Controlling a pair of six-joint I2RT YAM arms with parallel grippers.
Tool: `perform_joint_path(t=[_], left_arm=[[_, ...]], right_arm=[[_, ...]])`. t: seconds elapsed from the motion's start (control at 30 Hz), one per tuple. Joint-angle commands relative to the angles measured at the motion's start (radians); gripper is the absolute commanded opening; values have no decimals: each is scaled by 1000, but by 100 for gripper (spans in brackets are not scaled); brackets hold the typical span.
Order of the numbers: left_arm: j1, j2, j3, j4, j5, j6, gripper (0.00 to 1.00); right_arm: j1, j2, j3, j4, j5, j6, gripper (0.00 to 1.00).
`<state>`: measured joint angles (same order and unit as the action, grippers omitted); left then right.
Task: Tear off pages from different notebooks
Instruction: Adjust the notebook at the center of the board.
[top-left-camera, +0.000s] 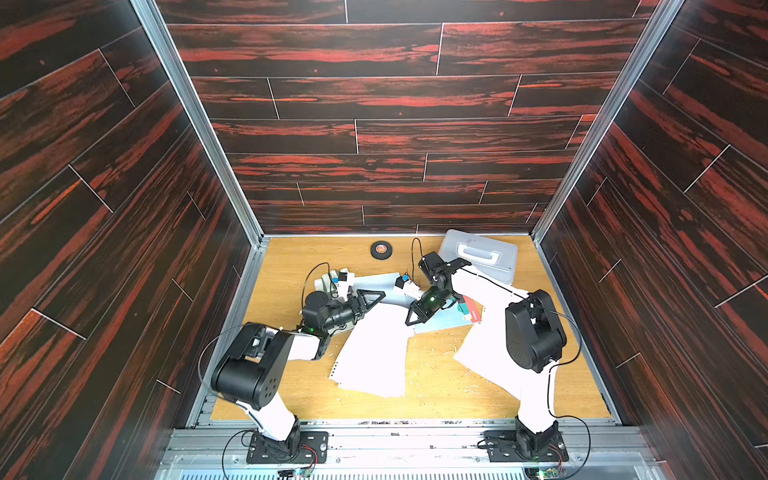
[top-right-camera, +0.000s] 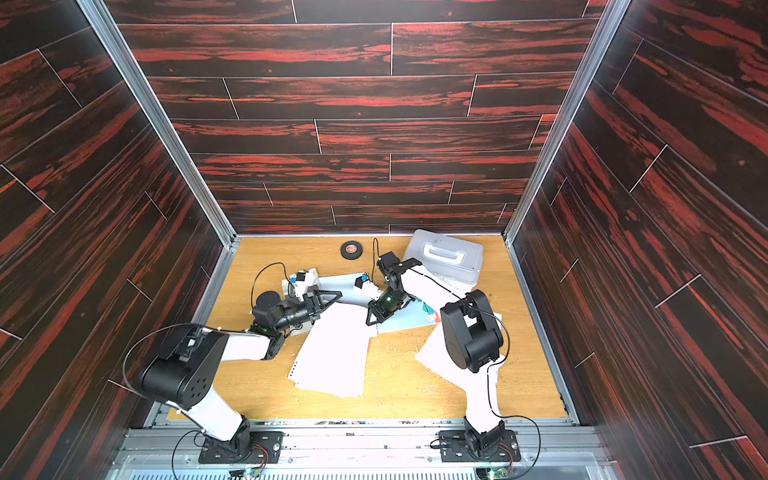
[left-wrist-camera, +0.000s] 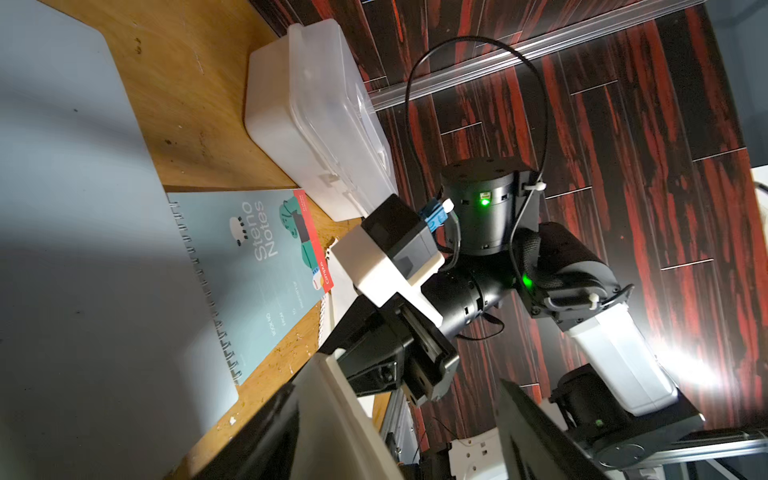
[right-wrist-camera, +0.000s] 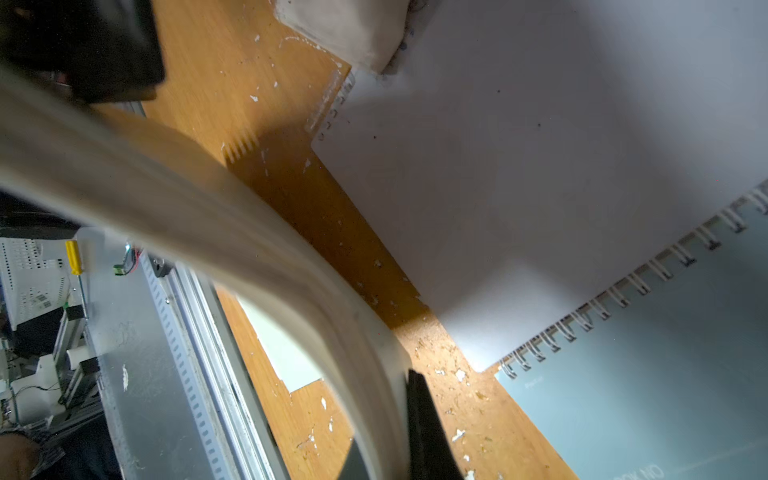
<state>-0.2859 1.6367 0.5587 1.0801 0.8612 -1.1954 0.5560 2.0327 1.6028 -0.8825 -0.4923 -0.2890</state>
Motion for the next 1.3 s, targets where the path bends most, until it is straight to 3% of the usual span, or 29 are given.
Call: perform_joint_path(t=[0.0, 0.1, 0.17, 0.47, 0.5, 0.57, 0.63, 0.67, 0.77, 0.87, 1.0, 1.13, 1.27], left_arm=[[-47, -90, 16, -472, 15, 261, 74], [-71, -165, 80, -840, -39, 496, 74], [-81, -177, 94, -908, -58, 538, 71], [-88, -140, 110, -959, -103, 557, 2], [-88, -143, 108, -958, -122, 557, 0], [-88, -143, 97, -937, -175, 547, 0], [-88, -129, 70, -853, -229, 498, 0], [-88, -112, 55, -798, -255, 458, 0], [-88, -29, 7, -536, -293, 305, 0], [-87, 84, 3, -286, -332, 159, 0], [-87, 233, 36, -50, -385, -9, 0], [-88, 331, 80, 72, -430, -81, 0], [-102, 319, 143, -128, -495, 15, 0]], right_arm=[[1, -55, 53, 153, -90, 39, 0], [0, -50, 71, 151, -70, 37, 0], [-4, -36, 95, 142, -74, 37, 0], [-19, -59, 98, 152, -37, 45, 0], [-18, -66, 95, 157, -38, 51, 0], [-19, -75, 94, 177, -23, 73, 0], [-18, -86, 83, 229, 39, 148, 13], [-18, -101, 65, 271, 68, 205, 25], [-19, -174, -41, 417, 143, 363, 44], [-18, -290, -206, 584, 194, 512, 58], [-19, -442, -372, 682, 335, 608, 63], [-19, -542, -493, 671, 480, 605, 63], [-15, -612, -604, 678, 544, 634, 61]])
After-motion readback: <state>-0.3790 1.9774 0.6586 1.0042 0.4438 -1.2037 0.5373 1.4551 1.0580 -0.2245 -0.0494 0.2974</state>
